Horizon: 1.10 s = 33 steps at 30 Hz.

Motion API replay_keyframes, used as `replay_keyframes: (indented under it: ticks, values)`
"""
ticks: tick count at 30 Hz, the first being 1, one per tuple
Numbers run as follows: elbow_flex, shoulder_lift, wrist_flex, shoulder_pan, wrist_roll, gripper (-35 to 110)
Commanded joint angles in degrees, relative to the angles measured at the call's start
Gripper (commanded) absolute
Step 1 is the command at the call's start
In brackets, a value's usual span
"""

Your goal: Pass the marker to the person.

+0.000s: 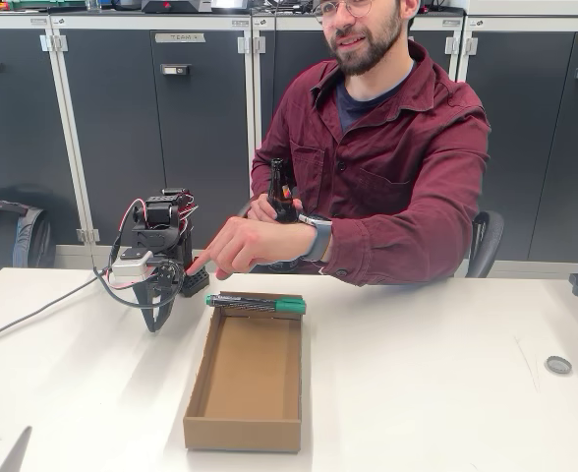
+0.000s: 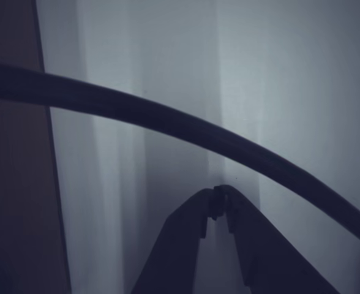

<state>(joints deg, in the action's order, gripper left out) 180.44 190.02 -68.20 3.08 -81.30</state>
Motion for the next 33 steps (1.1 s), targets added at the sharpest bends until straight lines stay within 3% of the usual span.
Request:
replay_keyframes:
  ticks: [1,16,26,33]
  values:
    - [1.32,0.79,-3.96,-0.88,-0.79,-5]
    - [0.97,0.79,-4.13,-0.79,-0.79,-5]
    - [-19.69,-6.68,-14.5,-0.35,-0.18,-5]
    - [-33.22,-16.88,-15.03,2.46,2.81,-5]
